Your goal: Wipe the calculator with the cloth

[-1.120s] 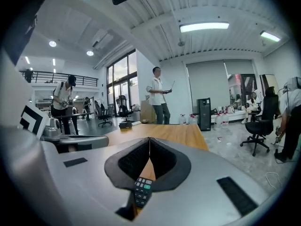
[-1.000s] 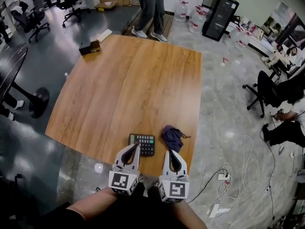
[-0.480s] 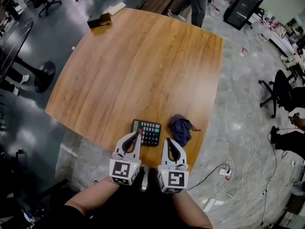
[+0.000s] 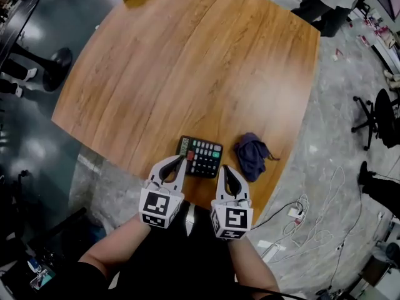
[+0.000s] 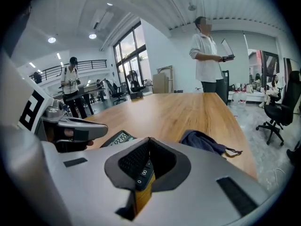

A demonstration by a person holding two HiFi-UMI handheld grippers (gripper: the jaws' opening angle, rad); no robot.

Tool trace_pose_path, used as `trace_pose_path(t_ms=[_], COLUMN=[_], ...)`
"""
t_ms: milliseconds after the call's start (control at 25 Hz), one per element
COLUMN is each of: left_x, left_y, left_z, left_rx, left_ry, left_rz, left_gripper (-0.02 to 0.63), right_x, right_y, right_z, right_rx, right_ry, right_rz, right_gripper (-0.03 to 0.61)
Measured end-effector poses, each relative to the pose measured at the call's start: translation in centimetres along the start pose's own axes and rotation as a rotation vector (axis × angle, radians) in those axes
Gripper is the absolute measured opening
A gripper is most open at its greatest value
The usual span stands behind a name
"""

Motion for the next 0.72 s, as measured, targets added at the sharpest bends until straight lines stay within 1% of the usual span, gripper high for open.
trace_pose_path(t_ms=[40, 80, 280, 440, 560, 720], left_x=[-0.2, -0.4, -0.7, -0.8, -1.2, -1.6], left_y=[0.0, 0.0, 0.2, 0.7, 1.1, 1.3], left_z=[0.3, 0.6, 2.6, 3.6, 3.9, 3.6], left_rx=[-0.001, -0.002, -0.003, 0.054, 0.084, 0.067], left_ry=[0.014, 0.030, 0.101, 0.141, 0.150, 0.129], left_rz=[0.005, 0.010, 0.033, 0.042, 0.054, 0.050], left_gripper=[0.024, 0.056, 0.107, 0.141, 0.150, 0.153], right_x=[-0.5, -0.9, -2.7, -3.4, -3.7, -4.0], right_y=[-0.3, -0.6, -1.4, -1.8, -1.9, -2.0], right_z=[0.4, 0.7, 2.7, 4.4, 5.2, 5.9], right_rx=[-0.003, -0.005, -0.025, -0.049, -0.064, -0.047], right_ry=[0.006, 0.013, 0.050, 0.088, 0.103, 0.116], right_rz=[-0.001, -0.001, 0.008, 0.016, 0.019, 0.015], right_gripper=[0.015, 0.015, 0.015, 0.015, 0.015, 0.015])
Point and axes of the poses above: the fingertips, and each gripper's own axes: x backward along the fingers, y to its left, z out of its underside, the point moved 2 cm from there along x, backward along the fingers, and after that the axes turned 14 degrees about -z, right-handed, at the moved point
